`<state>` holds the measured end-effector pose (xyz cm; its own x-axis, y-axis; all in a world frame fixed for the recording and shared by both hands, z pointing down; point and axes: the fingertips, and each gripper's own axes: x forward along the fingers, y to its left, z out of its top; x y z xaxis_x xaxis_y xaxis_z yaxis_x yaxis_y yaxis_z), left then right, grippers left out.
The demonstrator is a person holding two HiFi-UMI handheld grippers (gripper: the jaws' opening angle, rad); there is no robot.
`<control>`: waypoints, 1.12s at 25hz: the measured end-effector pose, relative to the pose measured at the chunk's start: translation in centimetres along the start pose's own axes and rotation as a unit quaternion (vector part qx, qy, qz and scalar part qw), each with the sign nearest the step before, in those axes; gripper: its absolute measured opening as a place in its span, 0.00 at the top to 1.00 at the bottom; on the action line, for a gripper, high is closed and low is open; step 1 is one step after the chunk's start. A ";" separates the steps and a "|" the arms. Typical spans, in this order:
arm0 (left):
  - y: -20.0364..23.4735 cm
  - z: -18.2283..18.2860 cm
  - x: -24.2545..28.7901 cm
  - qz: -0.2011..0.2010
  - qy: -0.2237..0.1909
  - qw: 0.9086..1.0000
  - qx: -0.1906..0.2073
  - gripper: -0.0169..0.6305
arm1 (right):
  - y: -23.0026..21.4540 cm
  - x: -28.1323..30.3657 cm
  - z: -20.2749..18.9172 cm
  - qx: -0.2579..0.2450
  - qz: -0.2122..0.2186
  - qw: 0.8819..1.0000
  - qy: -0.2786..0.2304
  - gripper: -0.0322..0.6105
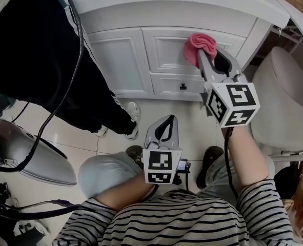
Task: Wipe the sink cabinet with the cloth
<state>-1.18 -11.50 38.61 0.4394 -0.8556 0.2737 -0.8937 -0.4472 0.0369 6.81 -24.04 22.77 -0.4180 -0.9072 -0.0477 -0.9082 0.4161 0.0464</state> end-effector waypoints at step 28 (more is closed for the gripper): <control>2.2 0.4 -0.4 0.027 -0.009 1.000 -0.009 0.98 | -12.0 -5.9 -4.9 0.006 -0.158 0.985 0.067 0.81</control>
<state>-3.27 -12.23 38.23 0.3927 -0.8824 0.2593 -0.9173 -0.3962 0.0409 20.23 -24.02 27.40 -0.1084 -0.9913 0.0745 -0.9930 0.1115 0.0384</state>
